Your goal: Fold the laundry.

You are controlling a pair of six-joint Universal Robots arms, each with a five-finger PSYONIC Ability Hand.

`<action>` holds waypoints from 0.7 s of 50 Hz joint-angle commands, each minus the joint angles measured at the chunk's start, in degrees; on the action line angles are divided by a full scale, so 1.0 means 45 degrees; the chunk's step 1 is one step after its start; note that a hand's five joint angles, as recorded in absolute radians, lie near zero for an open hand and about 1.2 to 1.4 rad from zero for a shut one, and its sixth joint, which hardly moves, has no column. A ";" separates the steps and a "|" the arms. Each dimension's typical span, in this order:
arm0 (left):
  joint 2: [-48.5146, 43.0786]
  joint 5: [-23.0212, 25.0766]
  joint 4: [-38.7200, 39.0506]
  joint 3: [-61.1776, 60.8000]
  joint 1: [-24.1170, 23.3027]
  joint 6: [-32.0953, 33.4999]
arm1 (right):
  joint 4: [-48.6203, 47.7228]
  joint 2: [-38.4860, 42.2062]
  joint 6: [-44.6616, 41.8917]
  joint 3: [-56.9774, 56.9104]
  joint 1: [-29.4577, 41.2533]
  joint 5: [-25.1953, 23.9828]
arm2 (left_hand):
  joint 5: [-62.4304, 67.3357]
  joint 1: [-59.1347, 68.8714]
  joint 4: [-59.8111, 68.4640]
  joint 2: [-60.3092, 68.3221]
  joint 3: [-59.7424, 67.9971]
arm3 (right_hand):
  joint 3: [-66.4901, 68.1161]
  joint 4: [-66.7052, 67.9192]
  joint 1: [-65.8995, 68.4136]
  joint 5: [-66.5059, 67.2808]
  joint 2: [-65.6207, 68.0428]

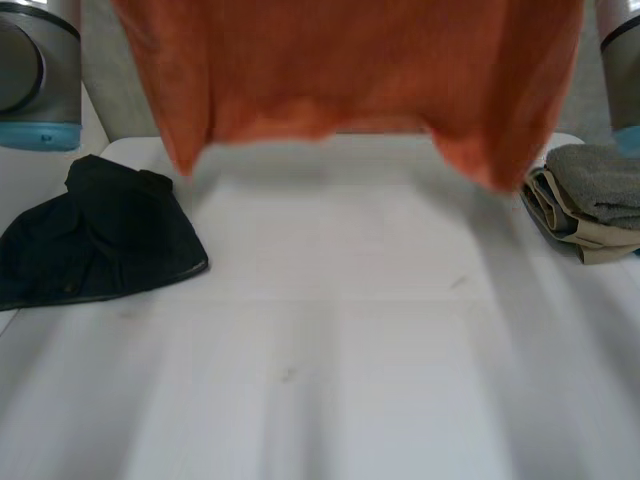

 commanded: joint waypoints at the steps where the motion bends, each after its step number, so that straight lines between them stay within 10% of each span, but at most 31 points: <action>1: 0.1605 0.0371 -0.0871 -0.3442 0.0007 -0.0288 | -0.0241 -0.0898 -0.0022 0.2637 -0.0060 -0.0943 | 0.2822 0.3070 0.2452 0.2520 0.2540 | 0.2625 0.2551 0.3375 0.2876 0.2899; 17: 0.1456 0.1092 0.0491 -1.2430 0.0065 0.0783 | 0.1500 -0.0354 -0.1329 0.9141 -0.0274 -0.1140 | 0.2822 0.3070 0.2452 0.2520 0.2540 | 0.2625 0.2551 0.3375 0.2876 0.2899; 29: 0.0007 0.1542 0.1041 -1.3003 0.0846 0.2017 | 0.1560 -0.0157 -0.1898 1.0415 -0.0372 -0.1472 | 0.2715 0.2963 0.2345 0.2413 0.2433 | 0.2625 0.2551 0.3375 0.2876 0.2899; 32: -0.0013 0.1932 0.1022 -1.2886 0.0963 0.1938 | 0.1579 -0.0391 -0.1722 1.0415 -0.0450 -0.1472 | -0.4149 -0.3901 -0.4518 -0.4451 -0.4431 | 0.2625 0.2551 0.3375 0.2876 0.2899; 35: -0.0071 0.2148 0.1041 -1.2788 0.1061 0.1899 | 0.1599 -0.0566 -0.1488 1.0415 -0.0626 -0.1472 | -0.5096 -0.4848 -0.5465 -0.5398 -0.5378 | 0.2625 0.2551 0.3375 0.2876 0.2899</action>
